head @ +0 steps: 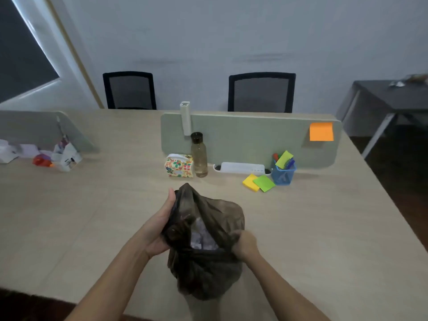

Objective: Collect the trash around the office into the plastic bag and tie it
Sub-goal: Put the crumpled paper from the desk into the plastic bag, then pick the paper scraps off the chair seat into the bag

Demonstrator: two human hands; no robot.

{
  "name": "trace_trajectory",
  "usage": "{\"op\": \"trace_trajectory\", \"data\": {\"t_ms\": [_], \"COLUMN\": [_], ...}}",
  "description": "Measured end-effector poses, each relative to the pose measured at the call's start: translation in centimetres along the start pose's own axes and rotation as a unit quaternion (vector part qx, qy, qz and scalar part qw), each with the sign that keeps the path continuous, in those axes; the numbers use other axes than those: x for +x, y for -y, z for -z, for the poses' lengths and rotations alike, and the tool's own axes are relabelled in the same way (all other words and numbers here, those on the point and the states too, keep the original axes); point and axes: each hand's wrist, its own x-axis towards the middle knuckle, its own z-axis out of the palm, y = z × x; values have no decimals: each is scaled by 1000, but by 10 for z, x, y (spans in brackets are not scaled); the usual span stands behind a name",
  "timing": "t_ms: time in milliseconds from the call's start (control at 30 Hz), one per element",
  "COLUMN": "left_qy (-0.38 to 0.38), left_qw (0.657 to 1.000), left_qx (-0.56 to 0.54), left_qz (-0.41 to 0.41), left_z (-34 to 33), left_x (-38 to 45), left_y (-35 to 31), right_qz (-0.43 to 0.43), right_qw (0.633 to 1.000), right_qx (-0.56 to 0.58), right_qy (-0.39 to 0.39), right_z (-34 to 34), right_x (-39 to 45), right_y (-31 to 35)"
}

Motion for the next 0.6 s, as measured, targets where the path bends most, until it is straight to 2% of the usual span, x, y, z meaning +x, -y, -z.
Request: {"op": "trace_trajectory", "data": {"t_ms": [133, 167, 233, 333, 400, 500, 567, 600], "left_qy": [45, 50, 73, 140, 182, 243, 239, 227], "left_qw": [999, 999, 997, 990, 983, 970, 971, 974], "left_qx": [-6, -11, -21, -29, -25, -26, -12, -2], "left_qz": [-14, -17, -15, 1, 7, 0, 5, -3], "left_z": [14, 16, 18, 10, 5, 1, -2, -3], "left_x": [-5, -4, -3, -6, -8, -11, -18, -24], "left_y": [-20, -22, -23, -23, -21, -15, -12, -9], "right_qz": [-61, -62, -40, 5, 4, -44, -93, -121], "right_qw": [972, 965, 963, 969, 985, 997, 990, 984], "right_qx": [114, 128, 149, 188, 134, 58, -9, -48], "right_qy": [-195, -220, -221, -158, -105, 23, 108, 118], "right_z": [23, 32, 43, 49, 38, 3, -16, -22], "right_x": [-29, -39, -69, -128, -177, -255, -287, -296], "right_y": [-20, -23, -26, -31, -35, -39, -44, -47]}}
